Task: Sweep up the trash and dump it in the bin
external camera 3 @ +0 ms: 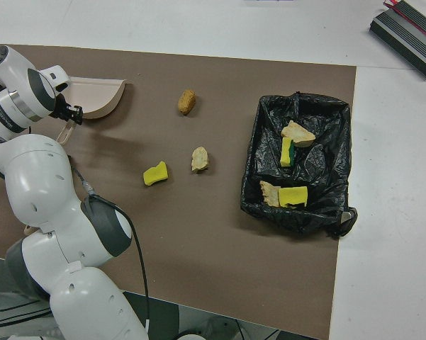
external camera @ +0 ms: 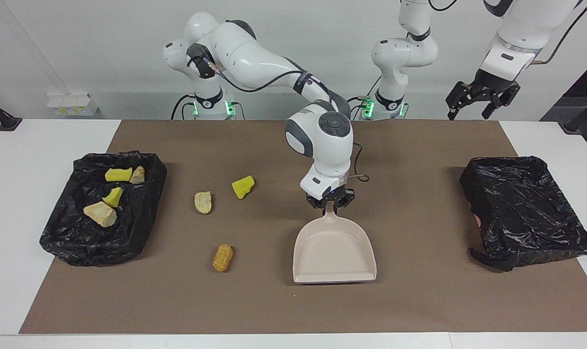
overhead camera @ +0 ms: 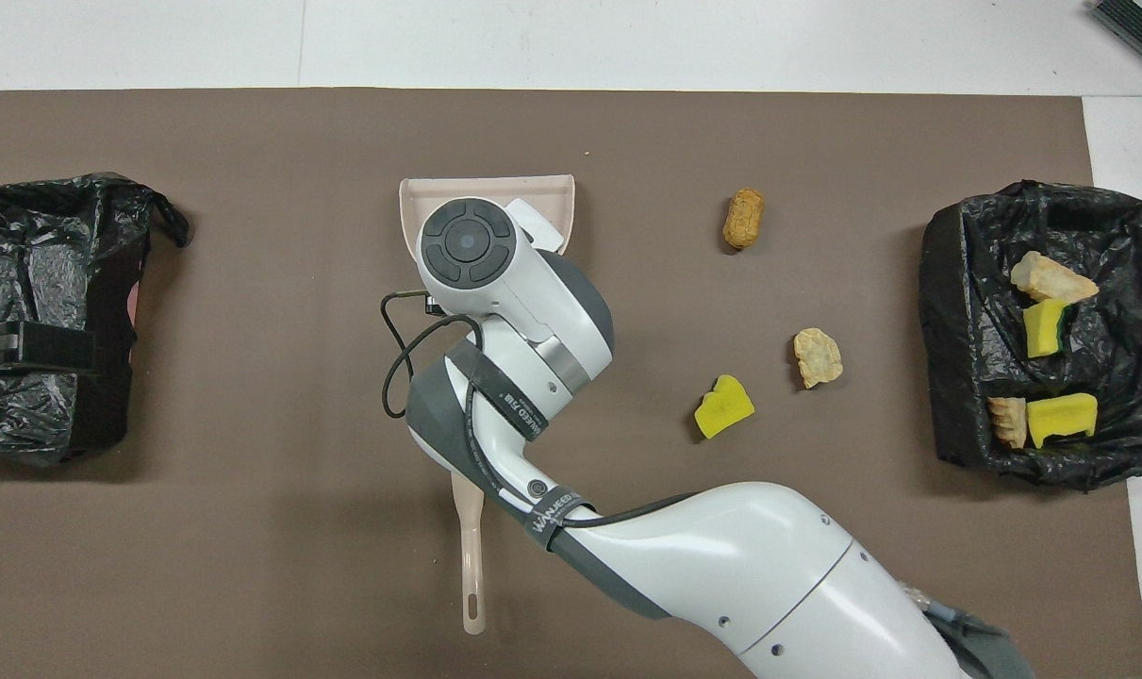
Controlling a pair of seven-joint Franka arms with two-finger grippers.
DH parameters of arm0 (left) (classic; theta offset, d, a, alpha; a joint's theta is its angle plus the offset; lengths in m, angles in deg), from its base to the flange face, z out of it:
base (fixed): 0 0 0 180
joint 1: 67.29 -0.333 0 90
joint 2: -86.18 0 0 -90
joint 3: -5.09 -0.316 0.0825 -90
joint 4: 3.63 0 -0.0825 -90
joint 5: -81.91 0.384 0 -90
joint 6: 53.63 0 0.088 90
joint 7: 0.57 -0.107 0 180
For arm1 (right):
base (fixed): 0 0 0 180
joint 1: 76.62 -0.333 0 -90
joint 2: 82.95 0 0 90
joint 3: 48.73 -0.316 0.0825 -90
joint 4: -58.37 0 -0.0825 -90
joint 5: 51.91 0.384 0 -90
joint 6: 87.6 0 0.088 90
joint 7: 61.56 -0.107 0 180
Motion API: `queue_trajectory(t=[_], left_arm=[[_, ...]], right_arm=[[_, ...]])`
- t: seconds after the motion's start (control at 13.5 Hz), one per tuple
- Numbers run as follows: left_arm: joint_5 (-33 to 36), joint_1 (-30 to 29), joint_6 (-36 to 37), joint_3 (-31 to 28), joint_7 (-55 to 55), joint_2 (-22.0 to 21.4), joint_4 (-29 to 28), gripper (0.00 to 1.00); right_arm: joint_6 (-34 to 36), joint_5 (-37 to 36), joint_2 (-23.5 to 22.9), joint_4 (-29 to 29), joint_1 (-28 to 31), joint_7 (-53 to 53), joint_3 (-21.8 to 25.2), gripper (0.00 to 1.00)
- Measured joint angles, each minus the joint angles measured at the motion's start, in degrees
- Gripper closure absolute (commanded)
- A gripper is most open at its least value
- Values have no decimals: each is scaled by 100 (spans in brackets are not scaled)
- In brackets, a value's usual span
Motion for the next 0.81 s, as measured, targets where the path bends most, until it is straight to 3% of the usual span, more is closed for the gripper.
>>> queue_trajectory(t=[0.22, 0.37, 0.59, 0.81], left_arm=[[0, 0, 0, 0, 0, 0, 0, 0], [0, 0, 0, 0, 0, 0, 0, 0], [0, 0, 0, 0, 0, 0, 0, 0], [0, 0, 0, 0, 0, 0, 0, 0]], right_arm=[[0, -1, -74, -7, -23, 0, 1, 96], [0, -1, -73, 2, -23, 0, 4, 79], [0, -1, -72, 24, -3, 0, 24, 43], [-2, -2, 26, 85, -5, 0, 28, 29]])
